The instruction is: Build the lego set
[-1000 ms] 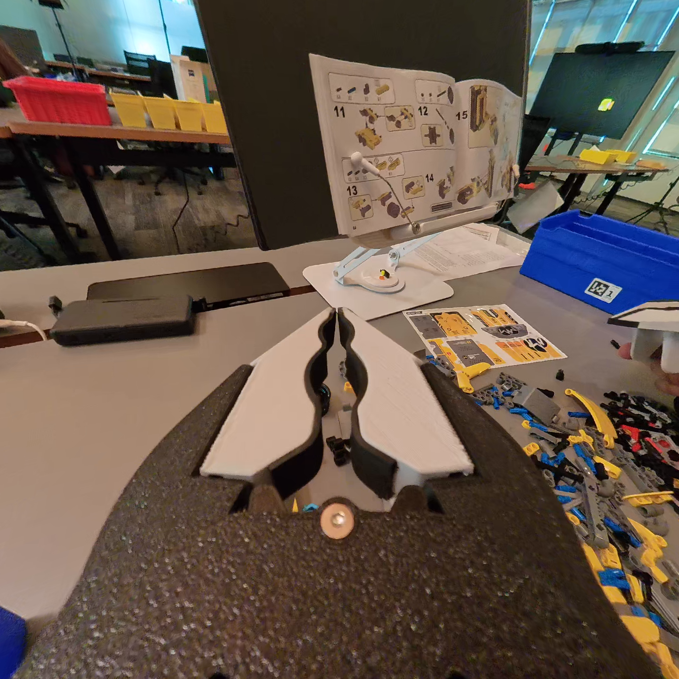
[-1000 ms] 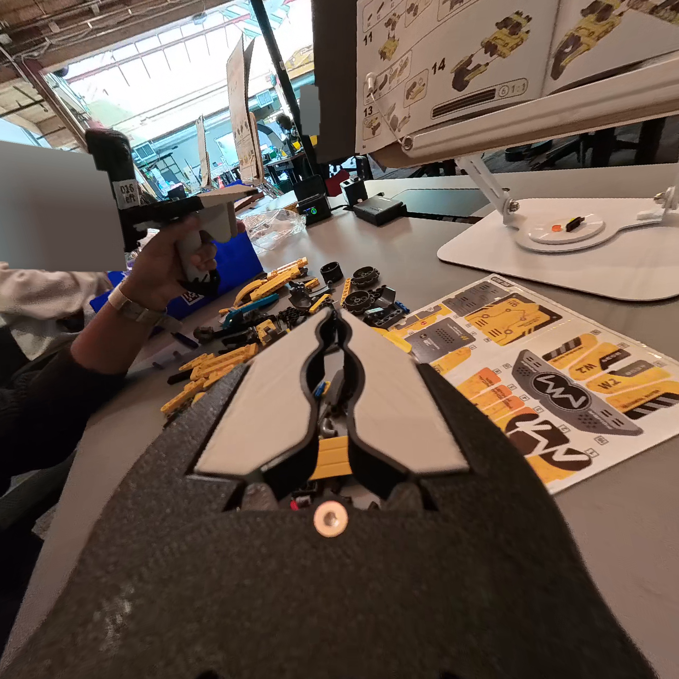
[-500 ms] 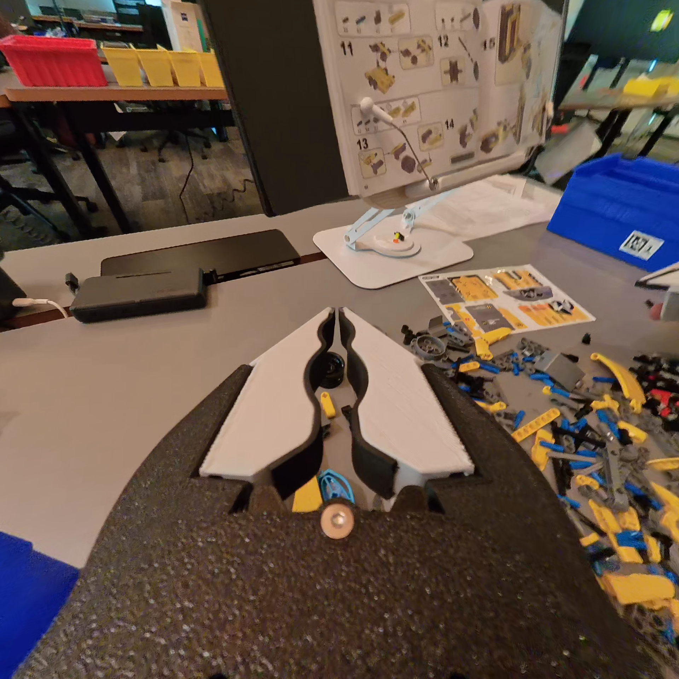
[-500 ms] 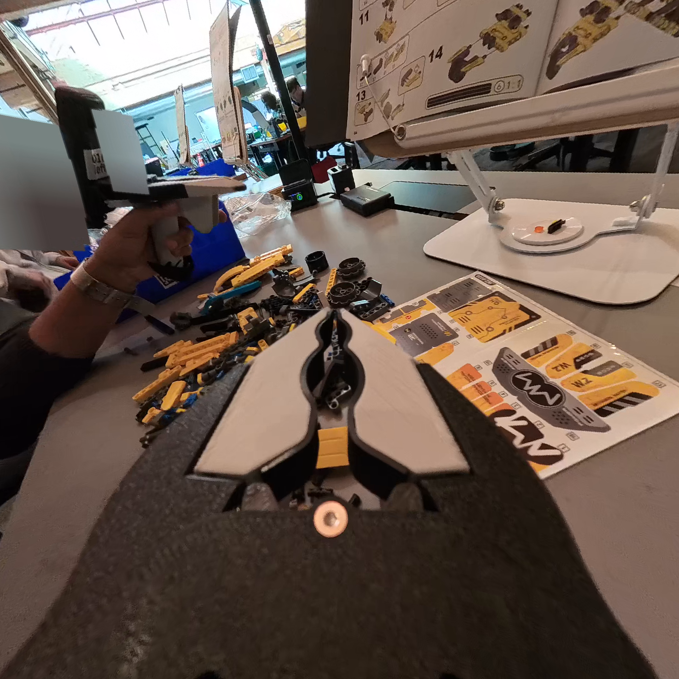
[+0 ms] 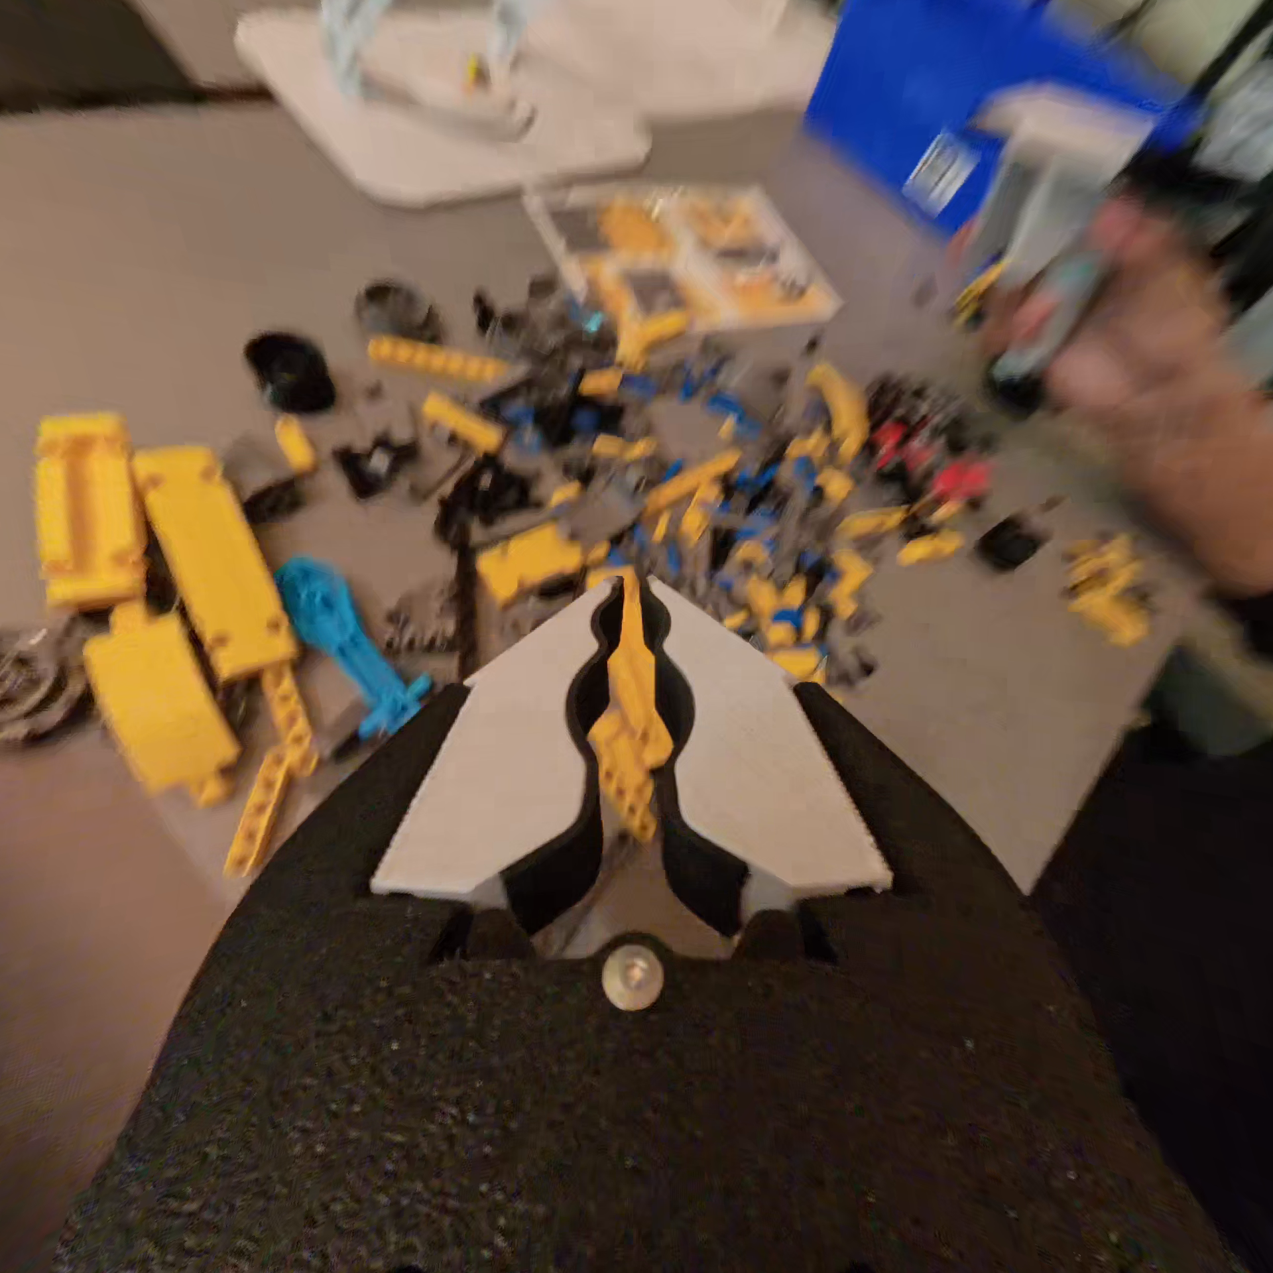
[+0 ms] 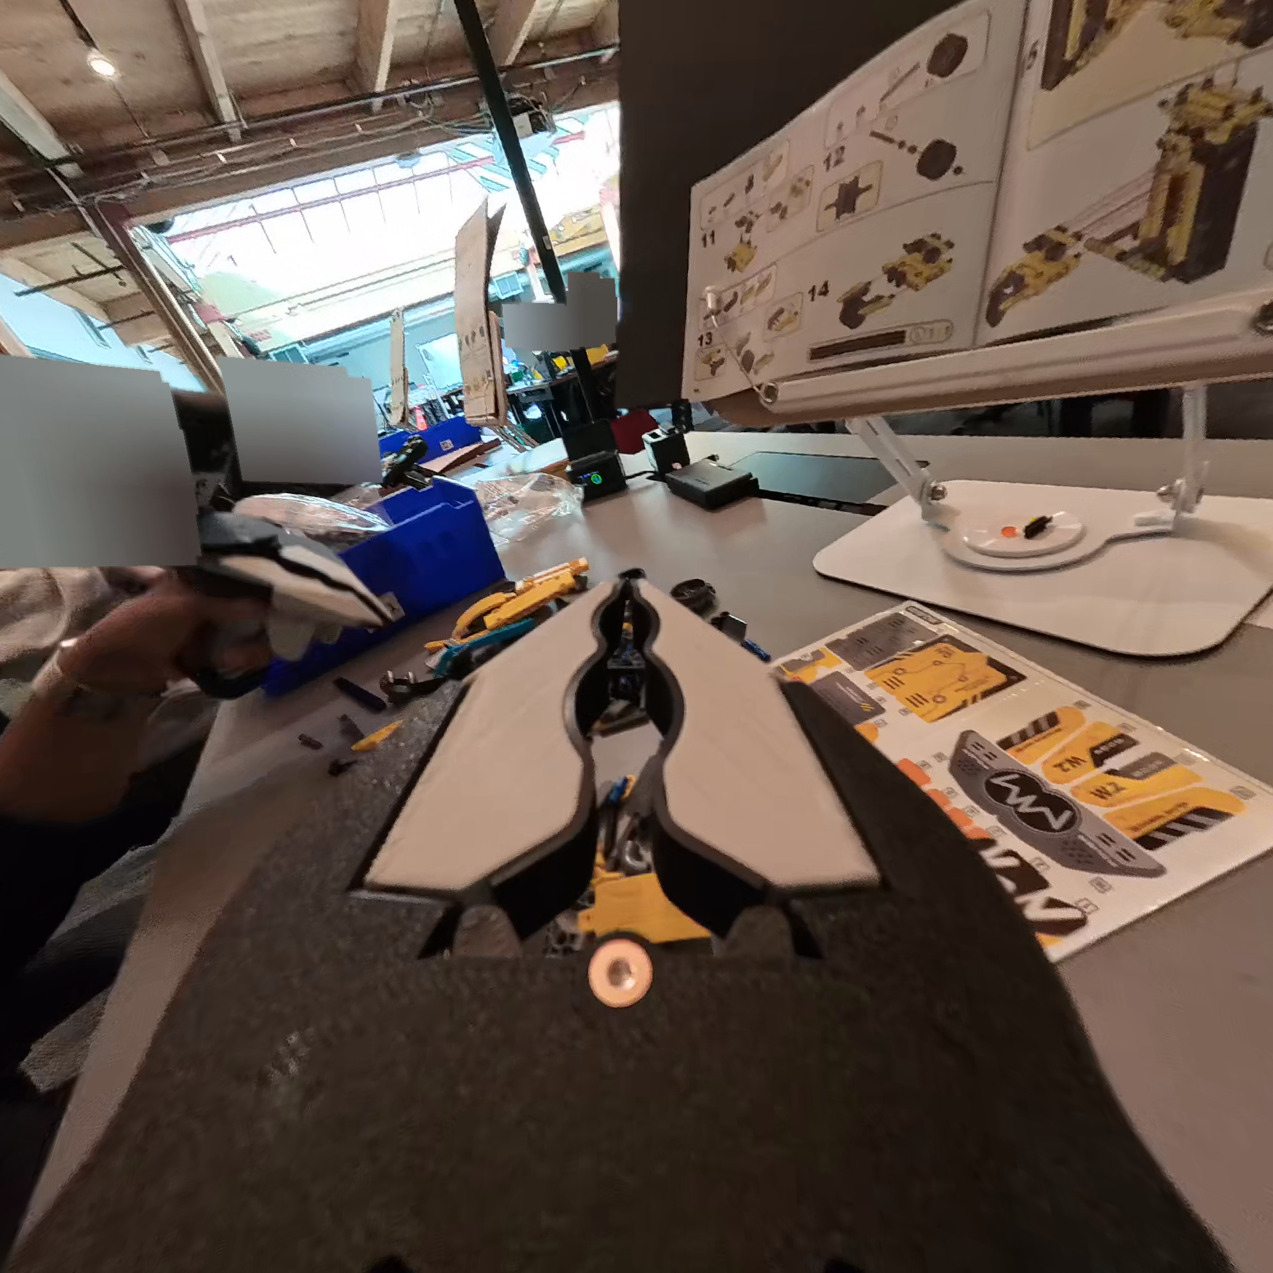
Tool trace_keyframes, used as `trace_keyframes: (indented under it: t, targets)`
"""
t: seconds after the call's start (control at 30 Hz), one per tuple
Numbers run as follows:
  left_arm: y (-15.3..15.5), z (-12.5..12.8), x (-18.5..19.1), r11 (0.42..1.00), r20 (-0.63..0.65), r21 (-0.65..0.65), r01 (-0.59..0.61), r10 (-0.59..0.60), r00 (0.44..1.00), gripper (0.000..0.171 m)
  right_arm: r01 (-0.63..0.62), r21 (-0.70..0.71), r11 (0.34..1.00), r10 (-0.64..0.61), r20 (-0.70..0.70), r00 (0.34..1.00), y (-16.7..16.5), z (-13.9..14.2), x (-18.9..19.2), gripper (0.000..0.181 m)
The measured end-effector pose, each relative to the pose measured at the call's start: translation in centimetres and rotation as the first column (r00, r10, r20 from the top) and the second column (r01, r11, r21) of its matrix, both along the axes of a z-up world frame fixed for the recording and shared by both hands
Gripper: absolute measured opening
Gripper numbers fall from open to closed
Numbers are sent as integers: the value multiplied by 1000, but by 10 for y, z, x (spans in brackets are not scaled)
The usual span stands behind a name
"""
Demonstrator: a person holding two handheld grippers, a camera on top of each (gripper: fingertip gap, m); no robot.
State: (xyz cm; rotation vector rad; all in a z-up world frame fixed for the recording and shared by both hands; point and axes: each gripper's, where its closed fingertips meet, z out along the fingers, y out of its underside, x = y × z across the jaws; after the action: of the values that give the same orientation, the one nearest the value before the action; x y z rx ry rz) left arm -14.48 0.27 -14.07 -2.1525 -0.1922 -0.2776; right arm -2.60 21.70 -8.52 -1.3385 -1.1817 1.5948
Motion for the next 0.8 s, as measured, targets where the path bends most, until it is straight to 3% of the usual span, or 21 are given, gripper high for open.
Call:
trace_keyframes:
  t: [0.17, 0.3, 0.5, 0.8]
  targets:
    - [-23, -52, 3, 976, -172, -201, -80, 46, 984, 4, -31, 8, 999, 31, -11, 999, -12, 3, -1, 1]
    - [-19, -72, -5, 965, -173, -237, -112, 71, 982, 4, -26, 7, 1000, 26, -1, 1000, -11, 0, -2, 1]
    - [-8, -80, -4, 968, -181, -226, -108, 67, 981, 4, -39, -32, 999, 38, -29, 999, -11, 8, 2, 0]
    - [-7, -73, 2, 975, -164, -206, -89, 56, 985, 8, -71, -33, 997, 70, -31, 997, -21, 11, 2, 0]
